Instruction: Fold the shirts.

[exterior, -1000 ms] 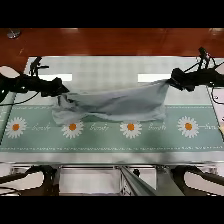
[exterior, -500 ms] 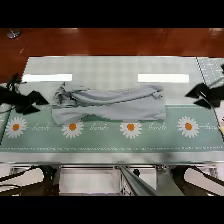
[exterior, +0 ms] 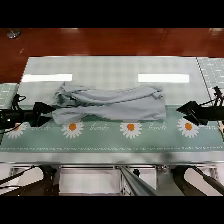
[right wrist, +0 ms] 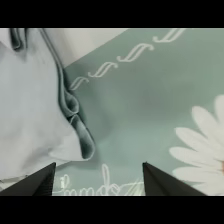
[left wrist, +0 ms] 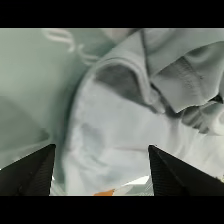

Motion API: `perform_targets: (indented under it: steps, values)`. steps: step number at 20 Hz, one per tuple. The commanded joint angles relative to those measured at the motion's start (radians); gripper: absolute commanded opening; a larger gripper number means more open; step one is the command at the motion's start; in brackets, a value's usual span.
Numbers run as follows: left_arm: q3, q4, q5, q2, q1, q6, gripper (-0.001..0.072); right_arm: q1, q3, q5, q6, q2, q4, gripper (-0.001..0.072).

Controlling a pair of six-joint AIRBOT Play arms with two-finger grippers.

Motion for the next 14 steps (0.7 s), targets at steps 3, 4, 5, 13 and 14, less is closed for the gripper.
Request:
perform_targets:
  steps: [3,4,5,13,14]
  values:
    - [-0.005,-0.051,0.116,0.0,-0.125,0.036,0.0683,0.062,-0.018,-0.035,0.017,0.005,0.018,0.0616]
    - [-0.004,-0.051,0.113,0.001,-0.131,0.036,0.0498,0.062,-0.018,-0.036,0.018,0.005,0.016,0.0617]
    - [-0.004,-0.051,0.101,0.0,-0.131,0.043,0.0197,0.062,-0.018,-0.035,0.018,0.005,0.016,0.0617]
    - [0.003,-0.051,0.062,0.001,-0.13,0.084,0.002,0.082,-0.018,0.013,0.026,-0.103,0.04,0.0617]
    - [0.003,-0.051,0.062,0.001,-0.13,0.084,0.002,0.11,-0.018,0.009,0.026,-0.124,0.04,0.0617]
